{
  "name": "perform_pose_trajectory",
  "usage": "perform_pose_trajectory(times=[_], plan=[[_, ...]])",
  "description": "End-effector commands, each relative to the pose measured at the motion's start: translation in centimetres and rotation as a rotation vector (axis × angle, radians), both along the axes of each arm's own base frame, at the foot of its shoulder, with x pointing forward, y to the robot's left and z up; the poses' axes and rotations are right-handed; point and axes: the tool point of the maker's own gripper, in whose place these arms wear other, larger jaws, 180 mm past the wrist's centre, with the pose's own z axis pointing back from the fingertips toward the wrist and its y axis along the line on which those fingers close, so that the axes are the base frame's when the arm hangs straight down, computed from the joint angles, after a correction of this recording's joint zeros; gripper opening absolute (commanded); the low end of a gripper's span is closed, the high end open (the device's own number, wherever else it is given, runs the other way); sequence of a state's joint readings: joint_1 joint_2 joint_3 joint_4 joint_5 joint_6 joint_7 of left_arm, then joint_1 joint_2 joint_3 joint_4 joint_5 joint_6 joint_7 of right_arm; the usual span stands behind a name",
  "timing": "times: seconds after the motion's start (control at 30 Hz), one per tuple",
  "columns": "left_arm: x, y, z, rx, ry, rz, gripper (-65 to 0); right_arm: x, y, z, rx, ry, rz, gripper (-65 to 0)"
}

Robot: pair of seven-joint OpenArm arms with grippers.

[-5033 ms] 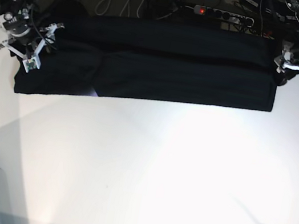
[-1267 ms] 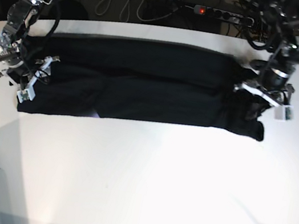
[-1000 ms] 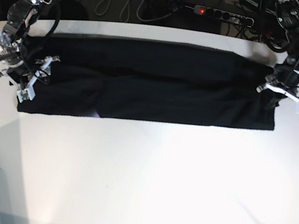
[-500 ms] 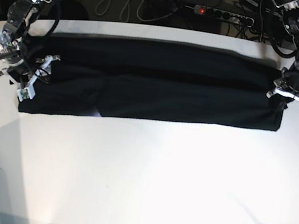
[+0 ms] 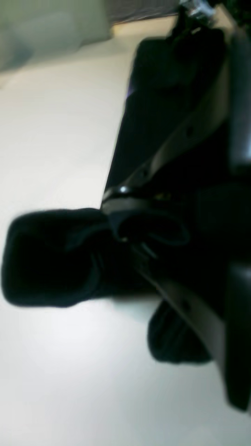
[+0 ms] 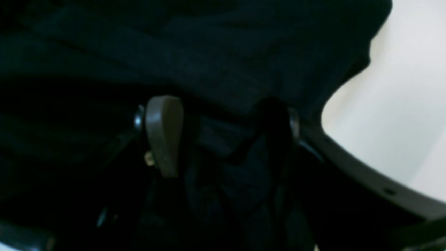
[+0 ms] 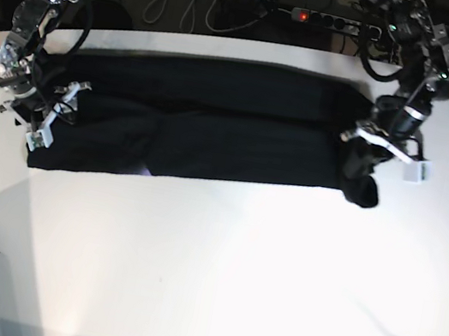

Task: Fold the T-shirt properly
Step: 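Lift the strip's end with the left gripper and fold it toward the right gripper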

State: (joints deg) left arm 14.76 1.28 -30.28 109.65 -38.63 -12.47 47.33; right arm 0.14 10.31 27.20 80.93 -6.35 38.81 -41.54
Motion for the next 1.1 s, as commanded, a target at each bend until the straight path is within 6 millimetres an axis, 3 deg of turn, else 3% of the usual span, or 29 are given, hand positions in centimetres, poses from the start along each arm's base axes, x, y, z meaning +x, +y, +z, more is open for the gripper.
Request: perform_pose_trajectory(times=[0.0, 0.13, 0.27, 0.43, 0.63, 0.83, 1.07], plan=[[0.4, -1.0, 0.9, 0.01, -0.035, -0.019, -65.0, -1.6, -0.8, -1.1, -0.06, 0.091, 0.021, -29.6], [0.3, -5.9, -0.4, 0.03, 0.012, -0.09, -65.0, -1.6, -0.8, -1.1, -0.06, 0.091, 0.021, -29.6], [0.7, -8.4, -1.2, 0.099, 0.037, -0.157, -65.0, -1.6, -0.8, -1.1, -0.06, 0.091, 0.021, -29.6], [1.9, -13.4, 0.3, 0.142, -0.075, -0.27, -65.0, -1.5, -0.8, -1.0, -0.06, 0.088, 0.021, -29.6], [1.1, -19.1, -1.7, 0.193, -0.057, -0.44, -65.0, -1.3, 0.0, -1.1, -0.063, 0.091, 0.051, -29.6], [1.2, -20.4, -3.0, 0.192, -0.031, -0.482, -65.0, -1.2, 0.3, -1.1, -0.063, 0.09, 0.063, -29.6], [2.6, -20.4, -1.8, 0.2, -0.071, -0.478, -65.0, -1.2, 0.3, -1.1, -0.063, 0.09, 0.063, -29.6]])
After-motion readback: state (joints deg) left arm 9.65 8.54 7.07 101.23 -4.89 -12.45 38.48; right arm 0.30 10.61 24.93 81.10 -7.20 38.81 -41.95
